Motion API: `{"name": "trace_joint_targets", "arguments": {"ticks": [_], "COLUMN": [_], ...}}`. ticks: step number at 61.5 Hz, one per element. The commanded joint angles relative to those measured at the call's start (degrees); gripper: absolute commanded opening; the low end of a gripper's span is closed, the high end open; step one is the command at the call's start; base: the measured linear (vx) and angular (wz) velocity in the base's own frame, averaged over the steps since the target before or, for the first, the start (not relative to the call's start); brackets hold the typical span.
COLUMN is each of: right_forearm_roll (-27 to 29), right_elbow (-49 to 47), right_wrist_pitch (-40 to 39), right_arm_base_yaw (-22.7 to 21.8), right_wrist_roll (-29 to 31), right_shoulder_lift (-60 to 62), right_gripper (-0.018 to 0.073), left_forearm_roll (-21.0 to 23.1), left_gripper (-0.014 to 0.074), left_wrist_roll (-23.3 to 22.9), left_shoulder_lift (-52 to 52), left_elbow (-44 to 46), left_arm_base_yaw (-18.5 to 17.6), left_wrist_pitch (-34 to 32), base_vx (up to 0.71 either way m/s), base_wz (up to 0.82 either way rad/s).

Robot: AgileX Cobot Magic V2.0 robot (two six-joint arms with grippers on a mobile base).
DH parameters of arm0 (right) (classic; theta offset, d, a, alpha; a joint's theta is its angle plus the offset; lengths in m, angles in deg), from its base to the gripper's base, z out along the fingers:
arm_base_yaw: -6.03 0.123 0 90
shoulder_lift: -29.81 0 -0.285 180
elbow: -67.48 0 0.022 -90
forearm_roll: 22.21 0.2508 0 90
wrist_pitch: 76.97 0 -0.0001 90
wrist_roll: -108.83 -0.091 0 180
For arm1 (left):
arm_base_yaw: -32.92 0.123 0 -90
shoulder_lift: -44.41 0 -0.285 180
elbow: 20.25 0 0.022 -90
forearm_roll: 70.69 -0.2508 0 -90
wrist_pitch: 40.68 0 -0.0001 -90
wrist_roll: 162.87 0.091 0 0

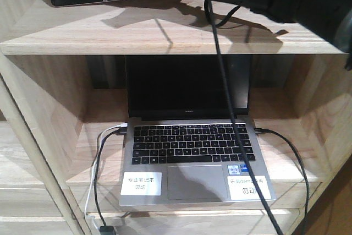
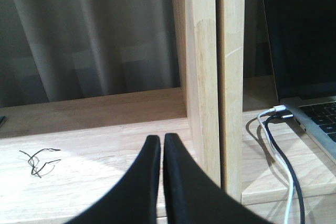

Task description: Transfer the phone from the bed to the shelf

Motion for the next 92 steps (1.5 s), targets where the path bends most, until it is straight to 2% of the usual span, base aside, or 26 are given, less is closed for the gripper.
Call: {"name": "trace_joint_targets", "arguments": {"ticks": [1,13,19,24,38,42,47,58,72,77,85,92], "right_forearm_roll": [2.45,2.39,2.39,2.39,2.44,2.44,2.44,1.62,-5.17,-7.29,-10.57,-15.72], "right_elbow": [-2.12,-2.12,-2.12,-2.12,-2.12,-2.12,-2.12,-2.12,-2.12,-2.12,-2.12,-2.12], "right_wrist_pitch": [-0.98,-2.71,-3.42,-3.84,-7.42,-8.53,-8.77,-8.72,-8.90,-8.83,-8.09,-4.83], "right_arm_base_yaw": [-0.23,-0.23,-0.23,-0.23,-0.23,-0.23,-0.23,-0.23,-0.46,-1.04,-3.37,-5.97], "right_wrist_roll": [2.56,3.85,5.14,5.64,5.72,5.72,5.72,5.31,1.42,-2.40,-11.67,-19.81], "right_shoulder_lift": [1.96,1.55,1.55,1.55,1.55,1.55,1.55,2.30,5.54,7.32,9.91,12.29], "right_gripper": [-0.0002,0.0017,0.0078,0.0165,0.0540,0.0621,0.0680,0.0677,0.0614,0.0588,0.0550,0.0510], "left_forearm_roll": [0.52,0.52,0.52,0.52,0.52,0.52,0.52,0.52,0.52,0.52,0.52,0.52], "left_gripper": [0.0001,0.0001,0.0001,0.0001,0.0001,0.0001,0.0001,0.0001,0.0001,0.0001,0.0001,0.0001], "left_wrist_roll": [-0.33,-0.33,-0.33,-0.33,-0.33,-0.33,-0.33,-0.33,-0.33,-0.33,-0.33,-0.33], "left_shoulder_lift": [-0.25,-0.25,-0.25,-0.25,-0.25,-0.25,-0.25,-0.25,-0.25,-0.25,-0.25,-0.25], "left_elbow": [1.32,1.32,1.32,1.32,1.32,1.32,1.32,1.32,1.32,1.32,1.32,1.32], "left_arm_base_yaw": [-0.33,-0.33,-0.33,-0.33,-0.33,-0.33,-0.33,-0.33,-0.33,-0.33,-0.33,-0.33], "left_wrist_pitch": [-4.08,-4.08,-4.08,-4.08,-4.08,-4.08,-4.08,-4.08,-4.08,-4.08,-4.08,-4.08], "base_vx": [0.00,0.00,0.00,0.00,0.00,0.00,0.00,0.00,0.00,0.00,0.00,0.00], "base_wz": [0.00,0.00,0.00,0.00,0.00,0.00,0.00,0.00,0.00,0.00,0.00,0.00]}}
